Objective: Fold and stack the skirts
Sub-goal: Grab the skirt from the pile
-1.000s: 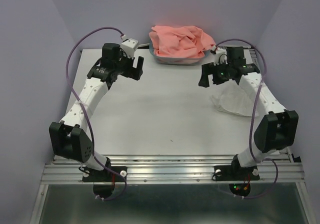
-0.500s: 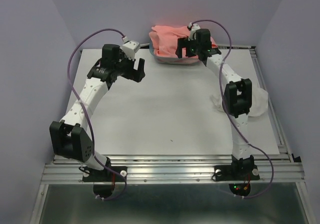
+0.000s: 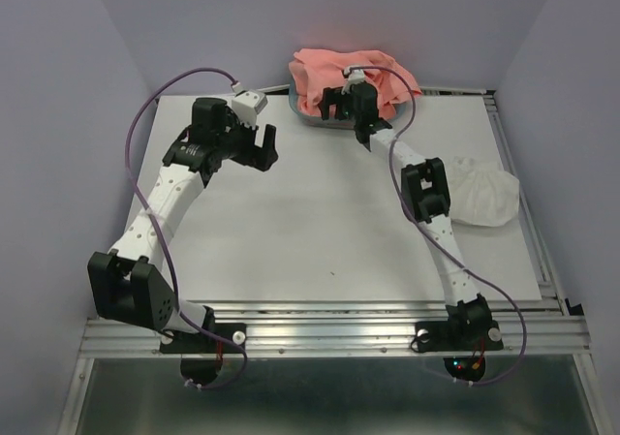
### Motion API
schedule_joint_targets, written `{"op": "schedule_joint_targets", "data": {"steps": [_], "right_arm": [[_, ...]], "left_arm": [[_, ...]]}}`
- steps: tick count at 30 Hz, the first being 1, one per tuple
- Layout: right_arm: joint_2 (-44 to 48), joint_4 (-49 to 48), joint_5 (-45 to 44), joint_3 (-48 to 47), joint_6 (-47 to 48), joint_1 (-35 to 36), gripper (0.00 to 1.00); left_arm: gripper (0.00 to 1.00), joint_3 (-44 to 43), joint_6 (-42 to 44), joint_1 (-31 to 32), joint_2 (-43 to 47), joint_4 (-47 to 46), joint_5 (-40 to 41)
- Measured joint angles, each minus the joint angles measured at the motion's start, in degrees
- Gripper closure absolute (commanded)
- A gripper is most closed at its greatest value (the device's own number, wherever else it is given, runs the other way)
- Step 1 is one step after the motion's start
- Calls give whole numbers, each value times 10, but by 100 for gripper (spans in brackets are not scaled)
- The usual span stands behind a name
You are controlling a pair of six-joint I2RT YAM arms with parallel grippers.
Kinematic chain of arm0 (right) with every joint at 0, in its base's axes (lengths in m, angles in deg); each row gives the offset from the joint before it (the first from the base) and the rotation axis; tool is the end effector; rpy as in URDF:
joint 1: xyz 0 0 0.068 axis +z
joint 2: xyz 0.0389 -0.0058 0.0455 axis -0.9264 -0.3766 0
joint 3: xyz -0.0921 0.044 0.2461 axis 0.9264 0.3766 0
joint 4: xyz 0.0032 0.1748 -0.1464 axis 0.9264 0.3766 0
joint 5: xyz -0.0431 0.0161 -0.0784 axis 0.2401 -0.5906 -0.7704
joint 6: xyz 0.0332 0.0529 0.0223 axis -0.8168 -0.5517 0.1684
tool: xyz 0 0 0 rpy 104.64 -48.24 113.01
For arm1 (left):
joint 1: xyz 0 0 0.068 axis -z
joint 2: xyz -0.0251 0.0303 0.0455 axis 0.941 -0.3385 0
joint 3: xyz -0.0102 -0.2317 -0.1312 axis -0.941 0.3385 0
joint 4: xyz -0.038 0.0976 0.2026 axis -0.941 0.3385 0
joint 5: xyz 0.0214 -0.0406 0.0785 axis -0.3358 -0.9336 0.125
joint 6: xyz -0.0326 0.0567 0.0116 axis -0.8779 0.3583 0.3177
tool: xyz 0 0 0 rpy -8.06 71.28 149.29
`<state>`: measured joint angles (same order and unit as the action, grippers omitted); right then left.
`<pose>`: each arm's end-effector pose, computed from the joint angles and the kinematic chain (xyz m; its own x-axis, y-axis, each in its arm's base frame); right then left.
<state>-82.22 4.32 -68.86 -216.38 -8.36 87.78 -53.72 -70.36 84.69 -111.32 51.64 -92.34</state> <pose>0.5574 0.2075 0.1852 -0.2174 0.0343 -0.9755 -0.4116 0.9029 0.1235 0.2877 -0.0937 0.3546 -0.3367 0.2434 -0.9096 0.6071 0.7945 -0.0121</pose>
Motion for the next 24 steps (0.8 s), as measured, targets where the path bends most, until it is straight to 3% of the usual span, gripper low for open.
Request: {"op": "schedule_joint_targets", "data": {"steps": [1,3,4,6,7,9,24], "right_arm": [[-14,-5,-3,-14,2,3,2],[-35,-22,-15,-31,9,9,17],[-42,-31,-23,-34,14,12,39],[-49,-49,-40,-38,21,18,62],[-53,-61,-60,-42,21,21,83],[-56,-82,-87,-45,30,23,97],[-14,-228,-159,-64,92,19,99]], "left_arm": [[1,3,0,0,2,0,0],[2,5,-1,-1,3,2,-1],[1,8,-2,-2,5,2,-1],[2,12,-2,-3,9,3,0],[1,13,-2,-3,10,4,0],[2,14,-2,-3,15,4,0],[2,29,-7,-9,39,5,0]]}}
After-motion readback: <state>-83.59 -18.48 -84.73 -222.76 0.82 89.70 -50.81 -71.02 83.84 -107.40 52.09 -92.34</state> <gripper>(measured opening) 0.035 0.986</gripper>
